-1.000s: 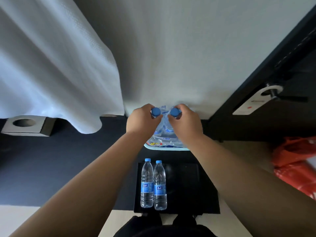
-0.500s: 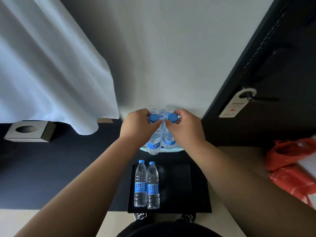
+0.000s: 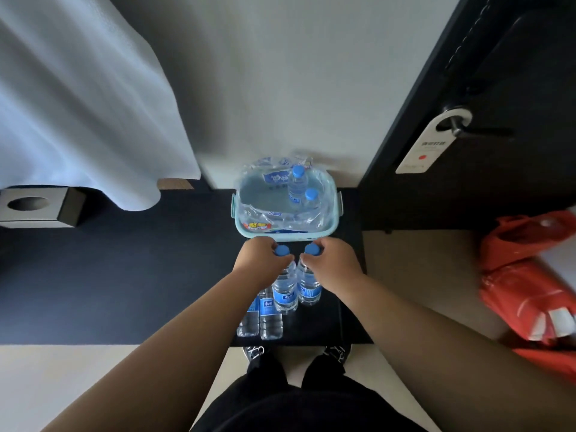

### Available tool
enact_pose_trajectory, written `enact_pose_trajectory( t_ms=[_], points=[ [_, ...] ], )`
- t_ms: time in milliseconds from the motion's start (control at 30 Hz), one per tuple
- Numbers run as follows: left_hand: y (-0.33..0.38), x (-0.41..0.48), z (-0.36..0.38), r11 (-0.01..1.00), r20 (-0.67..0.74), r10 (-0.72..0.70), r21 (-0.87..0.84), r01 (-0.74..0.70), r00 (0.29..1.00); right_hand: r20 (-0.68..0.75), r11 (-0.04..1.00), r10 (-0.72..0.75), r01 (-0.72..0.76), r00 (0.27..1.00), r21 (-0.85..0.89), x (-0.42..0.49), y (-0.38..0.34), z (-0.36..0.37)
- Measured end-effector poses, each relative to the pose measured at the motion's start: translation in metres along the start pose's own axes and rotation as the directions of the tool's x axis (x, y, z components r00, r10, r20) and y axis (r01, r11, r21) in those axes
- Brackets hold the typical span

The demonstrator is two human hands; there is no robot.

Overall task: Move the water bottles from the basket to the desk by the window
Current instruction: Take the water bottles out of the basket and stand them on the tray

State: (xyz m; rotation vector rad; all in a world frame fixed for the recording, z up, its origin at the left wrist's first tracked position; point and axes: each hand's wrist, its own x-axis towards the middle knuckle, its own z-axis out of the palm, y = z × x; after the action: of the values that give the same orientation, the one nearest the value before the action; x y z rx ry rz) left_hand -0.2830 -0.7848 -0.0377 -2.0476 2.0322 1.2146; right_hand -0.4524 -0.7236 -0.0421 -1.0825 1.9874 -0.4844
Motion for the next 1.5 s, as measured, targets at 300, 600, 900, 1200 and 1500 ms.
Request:
enact_pose_trajectory(
  t_ms=[300,600,900,1200,1500],
  points=[
    [-0.028,0.029,0.050,0.995,0.102,-0.092,0.058,0.087,0.990,0.114,0.985,0.149,-0.157,0.982,0.070,0.018,0.050,0.042],
    [-0.038,0.074,0.074,0.962,0.135,-0.123,0.258,0.085,0.983,0.149,0.960,0.259,-0.271,0.954,0.064,0.057,0.079,0.074],
    [-0.076,0.094,0.118,0.915,0.099,-0.236,0.356,0.187,0.967,0.167,0.954,0.203,-0.156,0.965,-0.256,0.085,0.085,0.104],
    [-0.091,0.111,0.132,0.891,0.141,-0.250,0.420,0.170,0.958,0.124,0.914,0.289,-0.235,0.949,-0.332,0.102,0.106,0.125],
    [-0.105,0.088,0.112,0.917,0.157,-0.156,0.389,0.084,0.975,0.230,0.886,0.294,-0.175,0.928,-0.429,0.086,0.097,0.100]
  ],
)
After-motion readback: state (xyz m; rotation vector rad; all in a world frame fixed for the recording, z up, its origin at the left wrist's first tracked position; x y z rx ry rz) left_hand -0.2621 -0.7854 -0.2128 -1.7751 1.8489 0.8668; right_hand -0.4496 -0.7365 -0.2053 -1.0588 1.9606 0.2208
